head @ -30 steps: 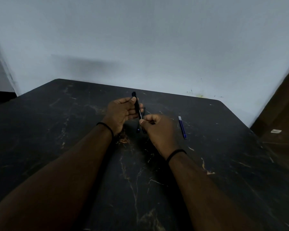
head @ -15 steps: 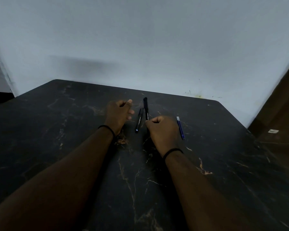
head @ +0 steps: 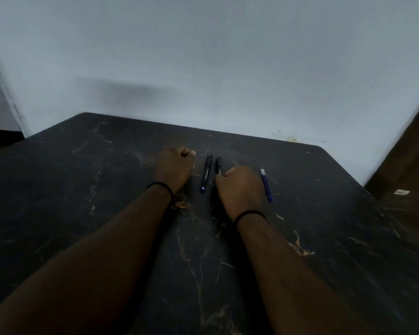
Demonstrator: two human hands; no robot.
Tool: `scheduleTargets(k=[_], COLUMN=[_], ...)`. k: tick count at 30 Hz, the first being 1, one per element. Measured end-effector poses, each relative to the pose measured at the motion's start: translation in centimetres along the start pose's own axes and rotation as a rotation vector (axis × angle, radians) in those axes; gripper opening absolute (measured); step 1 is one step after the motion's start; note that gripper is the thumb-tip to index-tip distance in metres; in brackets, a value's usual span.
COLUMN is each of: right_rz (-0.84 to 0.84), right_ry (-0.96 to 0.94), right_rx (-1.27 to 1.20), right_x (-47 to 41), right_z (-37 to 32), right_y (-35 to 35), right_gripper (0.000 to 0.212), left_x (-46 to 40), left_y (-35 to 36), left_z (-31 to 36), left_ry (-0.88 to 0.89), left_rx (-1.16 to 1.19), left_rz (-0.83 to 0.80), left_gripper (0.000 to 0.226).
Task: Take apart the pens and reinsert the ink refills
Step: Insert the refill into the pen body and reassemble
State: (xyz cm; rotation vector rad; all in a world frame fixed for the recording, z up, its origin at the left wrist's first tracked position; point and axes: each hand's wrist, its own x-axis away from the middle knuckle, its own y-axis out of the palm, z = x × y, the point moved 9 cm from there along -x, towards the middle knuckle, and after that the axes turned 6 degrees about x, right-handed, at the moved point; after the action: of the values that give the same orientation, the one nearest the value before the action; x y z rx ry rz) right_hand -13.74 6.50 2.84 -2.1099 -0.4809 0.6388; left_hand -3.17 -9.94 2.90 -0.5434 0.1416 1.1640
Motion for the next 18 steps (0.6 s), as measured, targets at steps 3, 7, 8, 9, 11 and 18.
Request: scheduleTargets(k=[3, 7, 8, 9, 11, 18], right_rz=[0.015, 0.032, 0.031, 0.030, 0.028, 0.023], right_ry=[-0.025, -0.056, -0.061, -0.063, -0.064, -0.075], right_rx=[0.067, 0.099, 0.092, 0.083, 0.073, 0.072], right_x=[-0.09, -0.27, -0.33, -0.37, -0.44, -0.51], right_z=[-0.39, -0.64, -0.63, -0.63, -0.64, -0.74], right_y=[0.26, 0.38, 0.41, 0.46, 0.53, 0.65], right_gripper=[0.033, 0.031, 0.031, 0.031, 0.031, 0.032], left_x=[0.04, 0.11, 0.12, 0.12, 0.10, 0.15], left_y=[-0.05, -0.11, -0.10, -0.06, 0.01, -0.12], left_z=[0.06, 0.14, 0.13, 0.12, 0.13, 0.27], left_ry=[0.004, 0.012, 0.012, 0.013, 0.012, 0.017], left_rx=[-0.010, -0.027, -0.023, -0.018, -0.014, -0.061], left_rz=[0.003, 0.007, 0.006, 0.004, 0.001, 0.014], left_gripper=[0.027, 0.027, 0.026, 0.026, 0.028, 0.027])
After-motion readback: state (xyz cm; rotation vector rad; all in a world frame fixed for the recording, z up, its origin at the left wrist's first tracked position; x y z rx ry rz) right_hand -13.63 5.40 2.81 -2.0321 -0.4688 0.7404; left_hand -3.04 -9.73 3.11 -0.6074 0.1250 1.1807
